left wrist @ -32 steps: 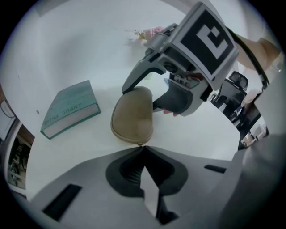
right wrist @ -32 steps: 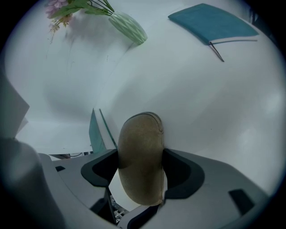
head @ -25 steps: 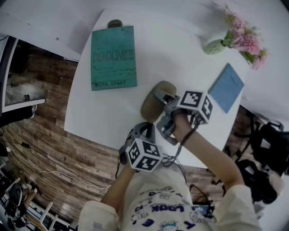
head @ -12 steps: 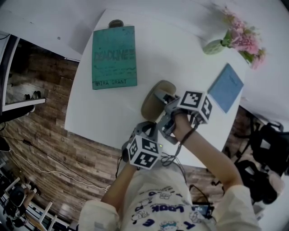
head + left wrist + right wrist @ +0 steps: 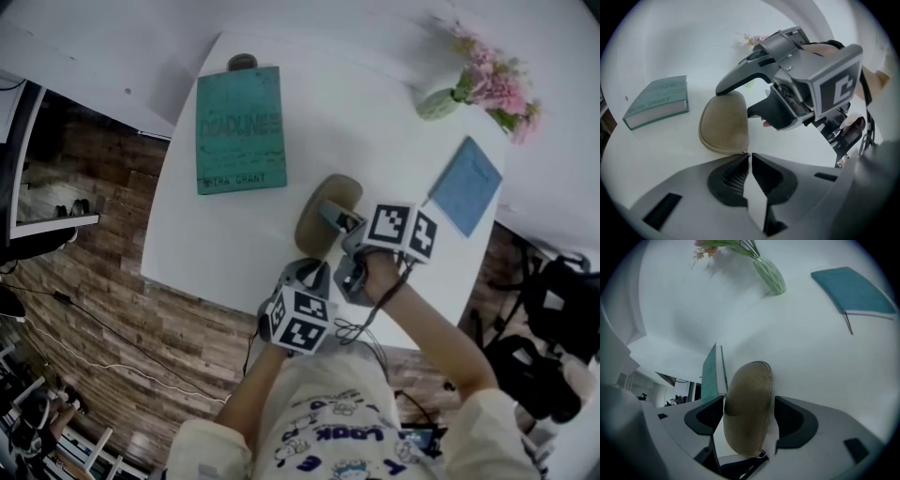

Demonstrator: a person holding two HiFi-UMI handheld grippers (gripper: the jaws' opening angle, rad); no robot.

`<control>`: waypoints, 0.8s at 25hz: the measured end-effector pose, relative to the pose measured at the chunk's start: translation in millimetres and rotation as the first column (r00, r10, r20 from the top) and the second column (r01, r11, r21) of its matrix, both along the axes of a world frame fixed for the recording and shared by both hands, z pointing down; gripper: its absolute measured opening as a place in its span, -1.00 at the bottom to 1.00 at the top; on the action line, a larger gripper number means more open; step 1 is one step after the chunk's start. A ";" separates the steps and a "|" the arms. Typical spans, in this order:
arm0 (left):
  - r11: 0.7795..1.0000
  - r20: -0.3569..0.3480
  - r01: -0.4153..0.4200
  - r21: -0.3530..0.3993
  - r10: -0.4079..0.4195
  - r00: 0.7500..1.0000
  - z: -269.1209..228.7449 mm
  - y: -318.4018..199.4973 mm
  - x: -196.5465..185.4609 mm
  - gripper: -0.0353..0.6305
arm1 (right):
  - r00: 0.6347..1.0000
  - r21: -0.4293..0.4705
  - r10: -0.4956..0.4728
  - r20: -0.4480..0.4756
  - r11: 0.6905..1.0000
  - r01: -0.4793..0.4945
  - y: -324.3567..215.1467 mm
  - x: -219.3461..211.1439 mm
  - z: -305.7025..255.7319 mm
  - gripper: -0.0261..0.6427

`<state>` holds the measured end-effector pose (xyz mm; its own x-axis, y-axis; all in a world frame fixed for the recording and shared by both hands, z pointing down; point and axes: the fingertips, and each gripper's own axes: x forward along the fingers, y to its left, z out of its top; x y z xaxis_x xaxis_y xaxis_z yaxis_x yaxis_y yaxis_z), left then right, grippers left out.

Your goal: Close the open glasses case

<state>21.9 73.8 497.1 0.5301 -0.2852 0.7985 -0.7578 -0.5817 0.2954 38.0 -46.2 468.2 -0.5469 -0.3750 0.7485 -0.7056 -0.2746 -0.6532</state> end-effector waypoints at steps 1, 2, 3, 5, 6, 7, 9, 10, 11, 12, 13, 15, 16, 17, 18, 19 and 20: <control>1.000 0.002 0.004 -0.002 -0.004 1.000 -0.1 -0.1 -2.1 -0.88 | 1.000 0.021 -0.009 -0.015 1.000 0.010 0.3 2.3 -2.8 0.03; 1.000 0.005 0.008 -0.003 -0.008 1.000 -0.3 -0.3 -5.2 -0.87 | 0.999 0.037 -0.018 -0.027 0.999 0.019 1.3 4.9 -5.7 0.03; 1.000 0.006 0.014 -0.004 -0.014 1.000 -0.8 -0.6 -8.8 -0.82 | 0.999 0.051 -0.026 -0.036 0.998 0.028 3.0 7.7 -9.0 0.03; 0.999 -0.003 0.038 -0.005 -0.038 0.999 -3.7 -2.1 -18.4 -0.78 | 0.997 0.089 -0.039 -0.062 0.995 0.045 7.4 14.4 -16.4 0.03; 0.999 -0.008 0.054 -0.002 -0.054 0.998 -6.5 -3.6 -24.5 -0.78 | 0.995 0.117 -0.047 -0.082 0.992 0.056 10.0 18.2 -20.7 0.03; 0.998 -0.011 0.070 0.003 -0.070 0.997 -10.8 -5.6 -31.2 -0.78 | 0.992 0.149 -0.057 -0.111 0.986 0.073 12.9 22.0 -25.3 0.03; 0.995 -0.017 0.097 0.015 -0.097 0.995 -24.3 -10.7 -45.6 -0.78 | 0.975 0.228 -0.083 -0.206 0.965 0.130 18.2 29.7 -36.9 0.02; 0.993 -0.024 0.112 0.026 -0.112 0.993 -34.3 -14.8 -52.7 -0.78 | 0.958 0.278 -0.093 -0.270 0.945 0.170 19.5 33.3 -45.1 0.02; 0.990 -0.036 0.131 0.044 -0.130 0.991 -45.8 -20.7 -59.2 -0.78 | 0.937 0.334 -0.096 -0.336 0.918 0.214 19.8 36.5 -54.4 0.02; 0.986 -0.052 0.153 0.069 -0.150 0.987 -57.7 -27.7 -65.0 -0.78 | 0.913 0.386 -0.090 -0.398 0.887 0.255 20.0 39.1 -63.2 0.02; 0.980 -0.067 0.175 0.100 -0.168 0.983 -69.6 -35.5 -70.5 -0.79 | 0.891 0.428 -0.075 -0.448 0.857 0.287 20.8 41.1 -71.1 0.01; 0.962 -0.087 0.212 0.175 -0.199 0.976 -93.0 -52.3 -81.2 -0.86 | 0.863 0.489 -0.016 -0.506 0.818 0.302 22.3 45.4 -85.9 -0.08; 0.950 -0.096 0.227 0.213 -0.211 0.973 -104.5 -61.0 -85.9 -0.88 | 0.854 0.514 0.020 -0.519 0.806 0.293 22.7 47.8 -93.4 -0.23; 0.938 -0.106 0.242 0.248 -0.222 0.969 -115.8 -69.3 -89.7 -0.88 | 0.847 0.538 0.054 -0.529 0.794 0.285 23.1 49.9 -101.0 -0.37; 0.926 -0.117 0.254 0.280 -0.230 0.966 -126.9 -76.9 -92.4 -0.89 | 0.839 0.559 0.083 -0.538 0.780 0.281 23.6 51.5 -108.7 -0.41; 0.914 -0.127 0.264 0.308 -0.236 0.963 -137.6 -83.8 -94.1 -0.89 | 0.830 0.580 0.109 -0.547 0.765 0.282 24.1 53.0 -116.4 -0.49; 0.903 -0.136 0.271 0.335 -0.238 0.962 -148.0 -90.0 -94.8 -0.89 | 0.820 0.598 0.131 -0.558 0.749 0.286 24.7 54.4 -123.8 -0.54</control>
